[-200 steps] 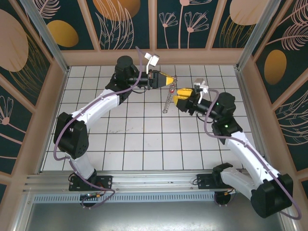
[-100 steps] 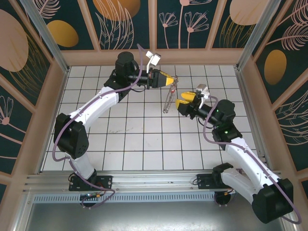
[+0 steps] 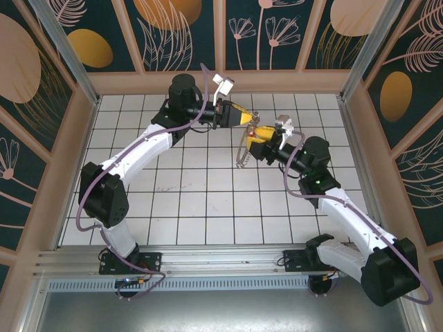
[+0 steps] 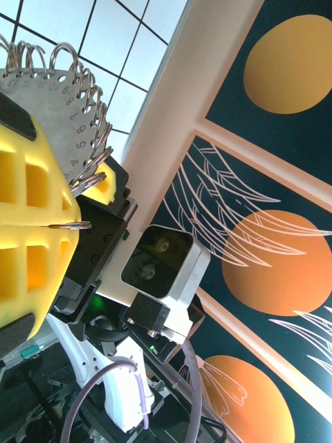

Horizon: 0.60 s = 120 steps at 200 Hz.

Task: Put the keys on the keyring

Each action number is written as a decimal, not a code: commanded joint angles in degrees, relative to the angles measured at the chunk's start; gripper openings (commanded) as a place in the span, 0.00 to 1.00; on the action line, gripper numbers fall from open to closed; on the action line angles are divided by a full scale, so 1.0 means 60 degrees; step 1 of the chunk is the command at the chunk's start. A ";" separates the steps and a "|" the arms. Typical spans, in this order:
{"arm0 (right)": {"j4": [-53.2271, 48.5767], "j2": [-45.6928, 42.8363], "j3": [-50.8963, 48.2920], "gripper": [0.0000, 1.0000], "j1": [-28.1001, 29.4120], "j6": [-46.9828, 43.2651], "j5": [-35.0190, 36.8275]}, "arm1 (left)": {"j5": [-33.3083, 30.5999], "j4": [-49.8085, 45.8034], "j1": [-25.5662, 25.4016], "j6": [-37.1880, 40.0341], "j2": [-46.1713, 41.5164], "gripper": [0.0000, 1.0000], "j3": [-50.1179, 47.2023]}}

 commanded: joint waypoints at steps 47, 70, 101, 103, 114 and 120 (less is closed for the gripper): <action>0.0887 0.0398 0.0619 0.50 0.0226 -0.0026 0.0087 | 0.0259 0.0119 -0.0117 0.0229 0.0137 0.00 0.0382; 0.0956 0.0518 0.0695 0.47 0.0286 -0.0034 0.0095 | 0.0259 0.0101 -0.0145 0.0234 0.0154 0.00 0.0370; 0.0903 0.0509 0.0702 0.26 0.0316 -0.0050 0.0116 | 0.0229 0.0111 -0.0162 0.0242 0.0181 0.00 0.0360; 0.0896 0.0501 0.0694 0.25 0.0316 -0.0044 0.0116 | 0.0229 0.0102 -0.0162 0.0236 0.0183 0.00 0.0354; 0.0778 0.0450 0.0695 0.16 0.0316 -0.0077 0.0101 | 0.0219 0.0106 -0.0161 0.0242 0.0183 0.00 0.0356; 0.0684 0.0389 0.0700 0.10 0.0316 -0.0106 0.0101 | 0.0203 0.0077 -0.0162 0.0278 0.0162 0.00 0.0355</action>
